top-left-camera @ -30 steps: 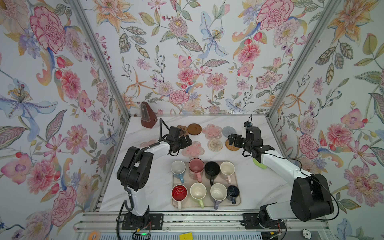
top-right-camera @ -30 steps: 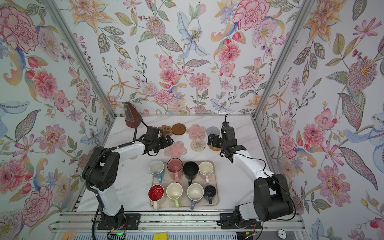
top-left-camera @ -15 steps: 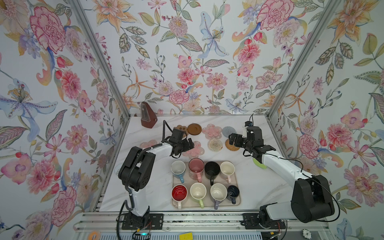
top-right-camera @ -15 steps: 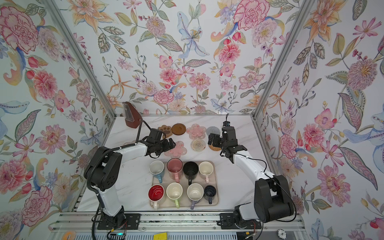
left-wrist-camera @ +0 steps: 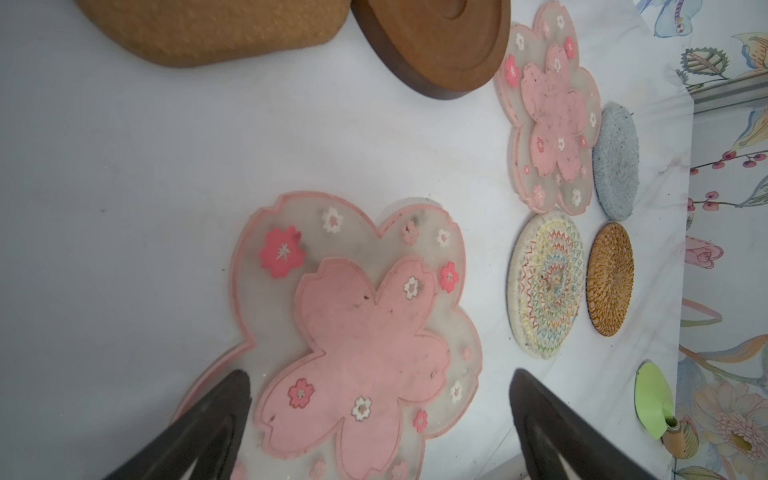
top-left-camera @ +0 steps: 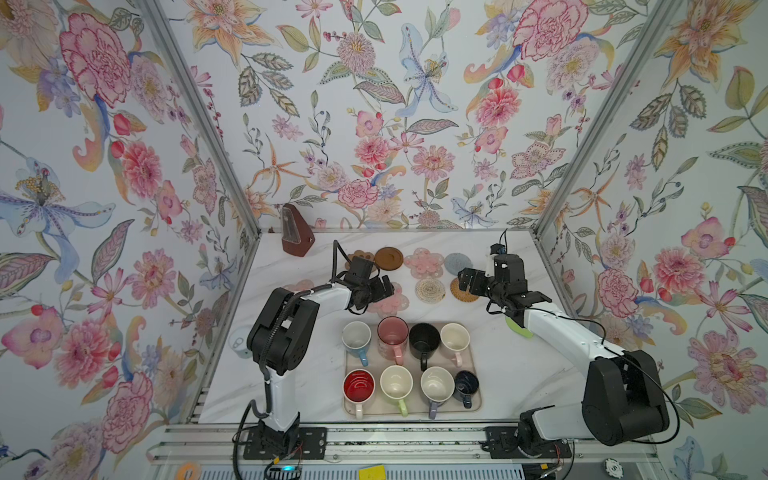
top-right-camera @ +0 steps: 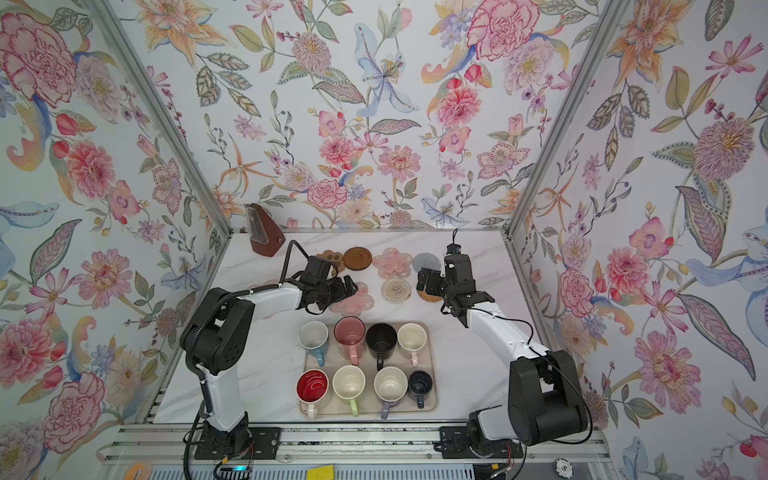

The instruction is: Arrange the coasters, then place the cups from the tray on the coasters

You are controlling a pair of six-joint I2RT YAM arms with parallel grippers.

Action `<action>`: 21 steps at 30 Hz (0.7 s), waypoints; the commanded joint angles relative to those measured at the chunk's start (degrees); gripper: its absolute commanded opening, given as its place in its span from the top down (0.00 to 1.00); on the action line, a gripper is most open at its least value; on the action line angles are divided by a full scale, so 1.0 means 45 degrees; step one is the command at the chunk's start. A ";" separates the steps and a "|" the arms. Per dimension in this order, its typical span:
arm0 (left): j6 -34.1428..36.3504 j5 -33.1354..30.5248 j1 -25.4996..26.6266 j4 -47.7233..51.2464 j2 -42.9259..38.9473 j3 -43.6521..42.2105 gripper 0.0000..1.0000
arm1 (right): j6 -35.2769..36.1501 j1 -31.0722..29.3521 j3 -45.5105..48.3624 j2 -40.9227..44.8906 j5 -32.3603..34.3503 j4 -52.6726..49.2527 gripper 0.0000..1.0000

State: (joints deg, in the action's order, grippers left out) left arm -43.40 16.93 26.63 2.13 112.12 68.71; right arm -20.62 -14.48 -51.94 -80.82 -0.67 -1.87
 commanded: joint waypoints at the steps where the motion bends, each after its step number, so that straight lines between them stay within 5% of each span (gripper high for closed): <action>1: -0.0330 0.0420 0.0244 -0.0335 0.0584 0.0352 0.01 | -0.0006 0.0073 0.0147 0.0260 -0.0104 0.0081 0.01; 7: -0.0311 0.0381 0.0327 -0.0393 0.0680 0.0835 0.01 | 0.0003 0.0093 0.0113 0.0283 -0.0118 0.0070 0.01; 21: 0.1264 -0.2661 0.0262 0.2610 -0.1449 0.0471 0.01 | -0.0075 0.0189 0.0060 0.0113 -0.0334 0.0218 0.01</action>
State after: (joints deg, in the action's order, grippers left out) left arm -39.83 8.25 27.68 9.80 107.57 71.55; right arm -20.64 -13.82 -51.94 -80.58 -1.21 -1.80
